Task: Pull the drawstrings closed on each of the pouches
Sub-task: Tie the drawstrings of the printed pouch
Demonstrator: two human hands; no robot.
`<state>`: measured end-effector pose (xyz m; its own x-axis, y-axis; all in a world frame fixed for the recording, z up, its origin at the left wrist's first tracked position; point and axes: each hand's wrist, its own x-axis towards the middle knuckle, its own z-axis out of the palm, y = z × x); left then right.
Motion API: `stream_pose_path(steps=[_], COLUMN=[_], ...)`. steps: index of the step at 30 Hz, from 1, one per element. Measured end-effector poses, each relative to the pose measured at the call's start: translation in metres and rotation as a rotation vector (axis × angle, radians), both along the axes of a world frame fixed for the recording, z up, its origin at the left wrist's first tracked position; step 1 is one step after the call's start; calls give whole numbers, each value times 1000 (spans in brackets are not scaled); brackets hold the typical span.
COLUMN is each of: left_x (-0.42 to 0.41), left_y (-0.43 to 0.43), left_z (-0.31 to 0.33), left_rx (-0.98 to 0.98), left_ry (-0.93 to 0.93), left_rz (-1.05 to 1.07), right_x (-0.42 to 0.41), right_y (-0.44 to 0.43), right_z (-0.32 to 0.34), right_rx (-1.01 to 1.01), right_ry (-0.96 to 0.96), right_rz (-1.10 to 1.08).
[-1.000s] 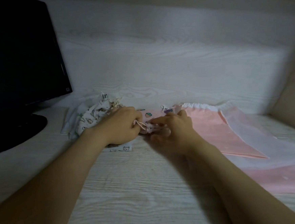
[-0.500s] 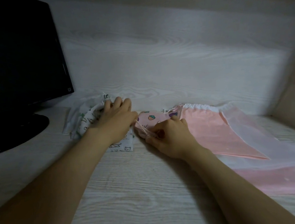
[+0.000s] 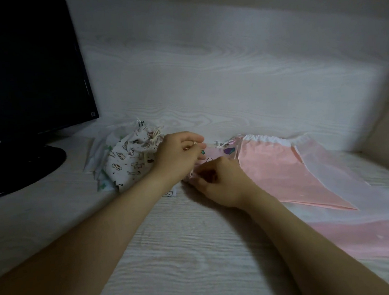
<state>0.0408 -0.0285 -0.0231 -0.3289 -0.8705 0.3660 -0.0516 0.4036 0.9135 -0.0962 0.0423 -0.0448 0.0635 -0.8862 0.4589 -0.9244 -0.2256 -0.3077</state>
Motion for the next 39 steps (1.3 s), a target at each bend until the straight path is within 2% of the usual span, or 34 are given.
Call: stream_pose_path(steps=[3, 6, 9, 12, 15, 17, 19, 22, 25, 30, 34, 37, 39], left_x=[-2, -2, 1, 2, 3, 5, 6, 2, 0, 2, 2, 3, 4], left_y=[-2, -5, -4, 2, 5, 4, 3, 5, 3, 1, 1, -1, -2], left_z=[-5, -7, -6, -5, -5, -5, -5, -6, -9, -9, -8, -8, -7], left_rx=[214, 278, 222, 104, 60, 43, 26, 54, 24, 55, 37, 2, -24], left_ry=[157, 187, 105, -13, -76, -104, -132, -151, -242, -340, -380, -377, -382], left_rz=[-77, -144, -226, -302, -382, -390, -354, -286, -227, -200, -187, -186, -214], right_x=[0, -3, -4, -2, -4, -6, -6, -7, -7, -13, -17, -16, -17], right_y=[2, 2, 3, 9, 10, 10, 8, 7, 9, 9, 13, 18, 19], right_z=[5, 8, 13, 18, 16, 18, 20, 22, 23, 23, 21, 27, 32], right_rx=[-23, -62, -47, 29, -4, -25, -53, -140, -172, -111, 53, 93, 99], right_ry=[-150, -255, -379, -548, -747, -879, -916, -835, -584, -180, 128, 135, 113], right_rz=[-42, -196, -225, -155, -107, -111, -157, -242, -268, -179, -108, -69, -128])
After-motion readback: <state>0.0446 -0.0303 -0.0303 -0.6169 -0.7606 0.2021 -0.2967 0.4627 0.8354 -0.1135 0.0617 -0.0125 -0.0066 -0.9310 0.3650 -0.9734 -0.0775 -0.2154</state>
